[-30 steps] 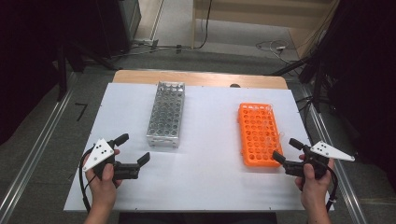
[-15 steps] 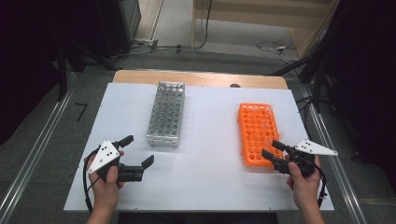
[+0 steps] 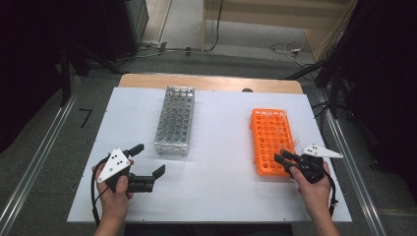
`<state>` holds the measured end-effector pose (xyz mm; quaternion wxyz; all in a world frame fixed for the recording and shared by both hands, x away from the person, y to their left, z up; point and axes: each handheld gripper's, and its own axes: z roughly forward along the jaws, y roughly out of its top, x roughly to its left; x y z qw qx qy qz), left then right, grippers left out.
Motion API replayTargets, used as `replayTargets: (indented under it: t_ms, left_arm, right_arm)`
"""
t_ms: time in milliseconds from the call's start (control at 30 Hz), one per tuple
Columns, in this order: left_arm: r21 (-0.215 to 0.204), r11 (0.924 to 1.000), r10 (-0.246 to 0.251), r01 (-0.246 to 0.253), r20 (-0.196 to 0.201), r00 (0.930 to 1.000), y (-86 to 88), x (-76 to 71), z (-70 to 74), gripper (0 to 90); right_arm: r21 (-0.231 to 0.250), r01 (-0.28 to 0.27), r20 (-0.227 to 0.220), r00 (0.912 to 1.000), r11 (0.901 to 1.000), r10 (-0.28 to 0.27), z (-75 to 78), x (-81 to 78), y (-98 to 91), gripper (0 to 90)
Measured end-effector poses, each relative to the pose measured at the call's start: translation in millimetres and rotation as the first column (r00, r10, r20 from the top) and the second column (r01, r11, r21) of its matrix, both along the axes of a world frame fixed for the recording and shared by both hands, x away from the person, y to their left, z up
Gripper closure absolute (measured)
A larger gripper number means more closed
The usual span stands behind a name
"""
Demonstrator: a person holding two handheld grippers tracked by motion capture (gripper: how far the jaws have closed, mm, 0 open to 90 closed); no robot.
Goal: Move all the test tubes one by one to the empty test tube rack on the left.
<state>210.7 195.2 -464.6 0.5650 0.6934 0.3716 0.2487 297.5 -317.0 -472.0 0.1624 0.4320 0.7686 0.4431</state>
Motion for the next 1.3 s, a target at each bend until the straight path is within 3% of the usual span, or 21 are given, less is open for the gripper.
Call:
replayTargets:
  t_ms: [167, 400, 633, 1100, 1200, 1300]
  left_arm:
    - [-0.003, 1.0, -0.001, 0.001, 0.0, 1.0, -0.3, -0.2, 0.0, 1.9]
    - [-0.016, 0.9999, -0.003, 0.003, -0.004, 1.0, -1.1, -0.5, 0.5, 1.9]
    - [-0.026, 0.9996, -0.004, 0.003, -0.016, 0.9999, -5.1, -0.1, 1.8, 1.8]
    - [-0.029, 0.9996, 0.001, -0.001, -0.019, 0.9998, -13.3, -2.1, 6.4, 2.0]
    - [-0.027, 0.9996, -0.01, 0.009, -0.023, 0.9997, -16.9, -2.1, 7.4, 3.6]
    - [-0.028, 0.9995, -0.015, 0.015, -0.027, 0.9995, -21.4, -2.8, 9.1, 6.0]
  right_arm:
    - [0.005, 0.008, -0.015, 0.9999, 1.0, -0.008, -1.9, 1.2, 0.9, 62.6]
    - [-0.033, 0.027, 0.01, 0.9996, 0.9991, -0.027, -2.4, -2.2, 2.6, 71.9]
    - [-0.062, 0.037, 0.031, 0.9989, 0.9974, -0.035, -1.6, -3.6, 4.8, 73.5]
    - [-0.016, 0.067, 0.125, 0.99, 0.9976, -0.064, 23.7, -16.3, 1.7, 73.7]
    - [-0.01, 0.053, 0.135, 0.9895, 0.9985, -0.051, 28.4, -19.5, 3.2, 73.7]
    - [0.015, 0.003, 0.134, 0.9909, 0.9999, -0.005, 33.0, -23.7, 10.7, 73.7]
